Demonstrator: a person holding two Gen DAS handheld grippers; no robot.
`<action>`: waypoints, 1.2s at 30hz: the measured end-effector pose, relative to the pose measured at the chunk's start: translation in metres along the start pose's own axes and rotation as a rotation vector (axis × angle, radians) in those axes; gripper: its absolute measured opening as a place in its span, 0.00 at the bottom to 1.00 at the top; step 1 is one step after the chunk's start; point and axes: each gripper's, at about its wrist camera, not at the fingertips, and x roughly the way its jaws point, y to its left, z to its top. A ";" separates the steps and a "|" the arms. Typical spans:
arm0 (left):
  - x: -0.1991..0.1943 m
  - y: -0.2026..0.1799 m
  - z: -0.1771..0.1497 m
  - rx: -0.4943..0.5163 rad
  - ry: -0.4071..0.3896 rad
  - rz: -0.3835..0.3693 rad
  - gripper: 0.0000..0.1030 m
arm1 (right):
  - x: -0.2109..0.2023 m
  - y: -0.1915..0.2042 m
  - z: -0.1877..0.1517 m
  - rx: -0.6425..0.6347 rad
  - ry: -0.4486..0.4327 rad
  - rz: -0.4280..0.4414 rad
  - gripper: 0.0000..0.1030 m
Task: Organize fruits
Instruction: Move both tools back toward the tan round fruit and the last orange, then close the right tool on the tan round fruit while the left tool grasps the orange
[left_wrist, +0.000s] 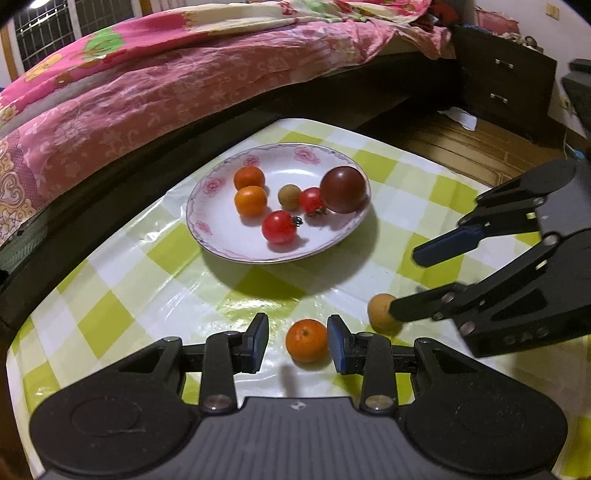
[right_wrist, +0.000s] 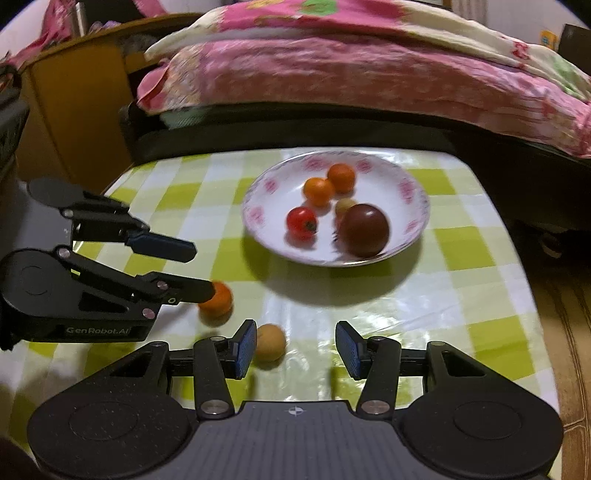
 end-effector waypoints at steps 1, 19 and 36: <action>0.000 0.000 -0.001 0.002 0.001 -0.003 0.41 | 0.003 0.002 0.000 -0.004 0.009 0.008 0.44; 0.030 -0.005 -0.006 -0.005 0.052 -0.012 0.41 | 0.024 0.005 -0.002 -0.018 0.083 0.038 0.21; 0.016 -0.017 -0.014 0.037 0.075 -0.032 0.36 | 0.019 -0.004 -0.004 -0.009 0.109 0.022 0.21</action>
